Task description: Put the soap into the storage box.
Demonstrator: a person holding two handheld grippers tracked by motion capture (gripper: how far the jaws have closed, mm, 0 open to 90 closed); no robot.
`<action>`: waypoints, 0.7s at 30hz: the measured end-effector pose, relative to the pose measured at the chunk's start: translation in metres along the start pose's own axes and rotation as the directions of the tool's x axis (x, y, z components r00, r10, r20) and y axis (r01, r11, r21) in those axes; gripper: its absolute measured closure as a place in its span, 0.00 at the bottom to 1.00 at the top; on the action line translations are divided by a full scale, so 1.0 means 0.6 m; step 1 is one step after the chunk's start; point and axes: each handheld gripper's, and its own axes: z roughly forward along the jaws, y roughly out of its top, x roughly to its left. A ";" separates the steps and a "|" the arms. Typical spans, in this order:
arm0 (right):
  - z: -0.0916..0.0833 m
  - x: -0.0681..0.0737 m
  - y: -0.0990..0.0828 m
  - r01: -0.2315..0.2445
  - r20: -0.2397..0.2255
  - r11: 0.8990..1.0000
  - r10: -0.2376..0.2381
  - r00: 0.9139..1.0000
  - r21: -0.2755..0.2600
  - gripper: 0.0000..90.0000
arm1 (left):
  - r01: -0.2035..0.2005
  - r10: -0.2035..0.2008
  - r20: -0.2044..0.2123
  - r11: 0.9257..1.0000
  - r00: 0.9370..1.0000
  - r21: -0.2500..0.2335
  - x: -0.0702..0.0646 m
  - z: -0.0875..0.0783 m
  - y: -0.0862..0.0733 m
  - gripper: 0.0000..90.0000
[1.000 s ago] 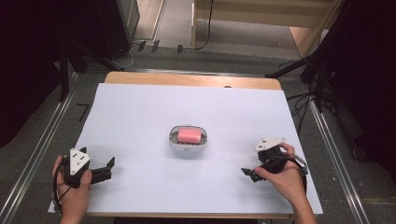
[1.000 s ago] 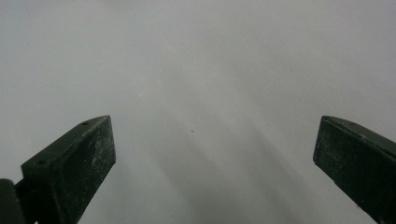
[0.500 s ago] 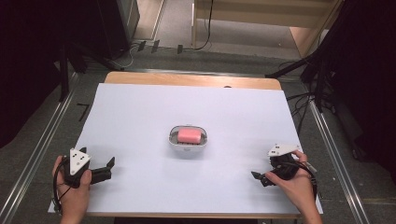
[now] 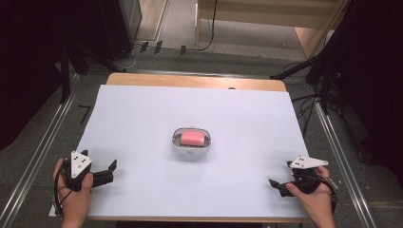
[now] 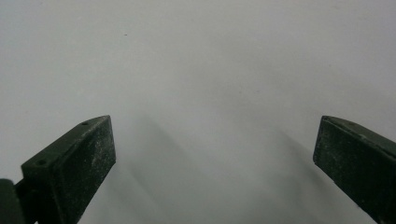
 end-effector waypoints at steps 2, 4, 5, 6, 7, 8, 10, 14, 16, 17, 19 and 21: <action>-0.003 -0.002 -0.007 -0.011 0.005 1.000 0.011 1.000 -0.023 0.00 | 0.001 -0.001 0.000 1.000 1.000 0.000 0.000 0.000 0.000 0.00; -0.005 -0.003 -0.011 -0.017 0.007 0.999 0.018 1.000 -0.031 0.00 | 0.001 -0.001 0.001 1.000 1.000 0.000 0.000 0.000 0.000 0.00; -0.008 -0.003 -0.019 -0.027 0.030 0.999 0.029 0.999 -0.041 0.00 | 0.001 -0.001 0.002 1.000 1.000 0.000 0.000 0.000 0.000 0.00; -0.008 -0.003 -0.019 -0.027 0.030 0.999 0.029 0.999 -0.041 0.00 | 0.001 -0.001 0.002 1.000 1.000 0.001 0.000 0.000 0.000 0.00; -0.011 -0.004 -0.024 -0.037 0.035 0.998 0.039 0.999 -0.050 0.00 | 0.000 0.000 0.003 1.000 1.000 0.002 0.000 0.001 0.000 0.00; -0.018 -0.007 -0.032 -0.058 0.048 0.995 0.062 0.997 -0.078 0.00 | 0.001 -0.001 0.004 1.000 1.000 0.002 0.000 0.001 0.000 0.00; -0.027 -0.010 -0.039 -0.079 0.056 0.990 0.086 0.995 -0.114 0.00 | 0.003 -0.003 0.007 1.000 1.000 0.002 0.001 0.000 0.000 0.00; -0.040 -0.019 -0.050 -0.117 0.068 0.975 0.132 0.989 -0.191 0.00 | 0.004 -0.004 0.010 1.000 1.000 0.004 0.001 0.001 0.000 0.00; -0.041 -0.019 -0.051 -0.118 0.071 0.972 0.135 0.988 -0.205 0.00 | 0.003 -0.004 0.011 1.000 1.000 0.007 0.001 0.000 0.001 0.00; -0.042 -0.019 -0.052 -0.119 0.074 0.970 0.138 0.988 -0.211 0.00 | 0.005 -0.006 0.011 1.000 1.000 0.006 0.001 0.001 0.001 0.00; -0.040 -0.017 -0.052 -0.106 0.072 0.972 0.124 0.990 -0.208 0.00 | 0.004 -0.004 0.011 1.000 1.000 0.007 0.001 0.001 0.001 0.00; -0.039 -0.017 -0.052 -0.104 0.078 0.973 0.122 0.989 -0.209 0.00 | 0.004 -0.004 0.012 1.000 1.000 0.007 0.001 0.001 0.001 0.00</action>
